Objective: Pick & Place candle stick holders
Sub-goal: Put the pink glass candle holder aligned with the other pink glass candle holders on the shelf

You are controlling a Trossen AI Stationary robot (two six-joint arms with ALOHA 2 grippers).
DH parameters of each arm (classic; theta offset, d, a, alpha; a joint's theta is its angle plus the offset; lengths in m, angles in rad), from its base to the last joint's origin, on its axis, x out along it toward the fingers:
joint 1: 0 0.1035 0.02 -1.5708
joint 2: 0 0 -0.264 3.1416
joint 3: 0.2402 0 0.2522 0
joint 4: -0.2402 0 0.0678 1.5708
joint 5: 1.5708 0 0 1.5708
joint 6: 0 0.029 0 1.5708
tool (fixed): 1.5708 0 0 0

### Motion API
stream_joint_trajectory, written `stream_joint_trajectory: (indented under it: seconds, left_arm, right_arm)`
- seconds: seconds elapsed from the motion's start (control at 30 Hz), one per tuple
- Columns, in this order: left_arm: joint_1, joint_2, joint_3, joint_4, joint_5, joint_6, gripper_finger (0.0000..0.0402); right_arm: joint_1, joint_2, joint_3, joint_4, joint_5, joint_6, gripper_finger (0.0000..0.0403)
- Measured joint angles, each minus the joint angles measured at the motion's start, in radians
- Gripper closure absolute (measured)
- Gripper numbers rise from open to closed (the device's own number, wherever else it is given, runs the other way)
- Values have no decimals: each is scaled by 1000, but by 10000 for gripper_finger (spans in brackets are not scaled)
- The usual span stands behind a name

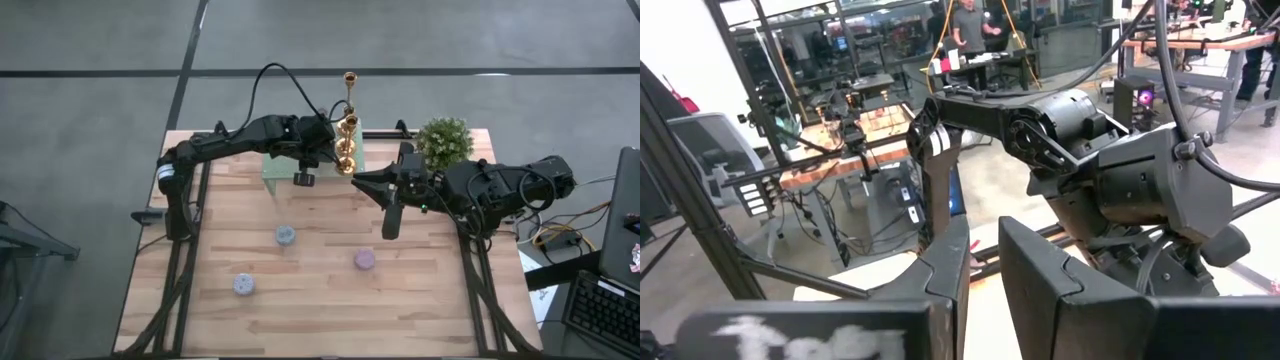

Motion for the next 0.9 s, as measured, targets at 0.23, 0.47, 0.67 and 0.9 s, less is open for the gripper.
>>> stream_joint_trajectory:
  seconds: [0.23, 0.47, 0.67, 0.9]
  left_arm:
    - [0, 0, 0, -28, -22, 81, 362]
    - [-1, 0, 0, -20, -31, 79, 362]
    - [-1, 0, 0, -19, -31, 78, 362]
    - [-2, 0, -1, -19, -25, 75, 357]
  right_arm:
    - [0, 0, 0, 0, 0, 0, 351]
    - [0, 0, 0, 0, 13, -8, 351]
    - [1, 0, 0, 0, 14, -8, 351]
    - [1, 0, 0, 0, 16, -8, 351]
